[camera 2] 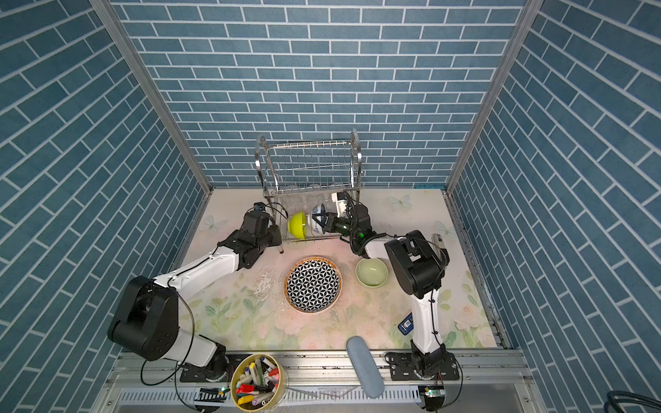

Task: Unload the mixed dishes from the dish rack
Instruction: 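Move the open right gripper back to the blue-and-white floral bowl, then grip the floral bowl rim with the right gripper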

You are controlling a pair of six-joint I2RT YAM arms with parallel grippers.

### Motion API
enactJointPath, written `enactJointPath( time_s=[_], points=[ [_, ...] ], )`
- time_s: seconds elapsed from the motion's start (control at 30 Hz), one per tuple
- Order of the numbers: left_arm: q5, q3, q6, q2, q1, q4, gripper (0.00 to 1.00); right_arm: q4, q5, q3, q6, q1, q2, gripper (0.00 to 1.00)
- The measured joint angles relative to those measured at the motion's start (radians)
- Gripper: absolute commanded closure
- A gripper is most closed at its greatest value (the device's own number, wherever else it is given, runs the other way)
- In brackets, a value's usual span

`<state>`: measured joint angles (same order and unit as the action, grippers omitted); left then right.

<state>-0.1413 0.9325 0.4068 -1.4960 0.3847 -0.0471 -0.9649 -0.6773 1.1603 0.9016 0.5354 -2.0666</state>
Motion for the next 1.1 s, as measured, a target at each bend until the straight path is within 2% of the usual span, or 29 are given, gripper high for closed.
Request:
enactJointPath(
  time_s=[0.2,0.47,0.97,1.1],
  points=[
    [0.0,0.0,0.0,0.0,0.0,0.0,0.92,-0.084,-0.013,0.0,0.086,-0.011,-0.01,1.0],
    [0.0,0.0,0.0,0.0,0.0,0.0,0.92,-0.105,-0.034,-0.043,0.116,-0.013,0.013,1.0],
    [0.0,0.0,0.0,0.0,0.0,0.0,0.92,-0.108,-0.064,-0.206,0.13,0.004,0.232,1.0],
    [0.0,0.0,0.0,0.0,0.0,0.0,0.92,-0.02,-0.072,-0.236,0.102,0.021,0.291,1.0]
  ],
)
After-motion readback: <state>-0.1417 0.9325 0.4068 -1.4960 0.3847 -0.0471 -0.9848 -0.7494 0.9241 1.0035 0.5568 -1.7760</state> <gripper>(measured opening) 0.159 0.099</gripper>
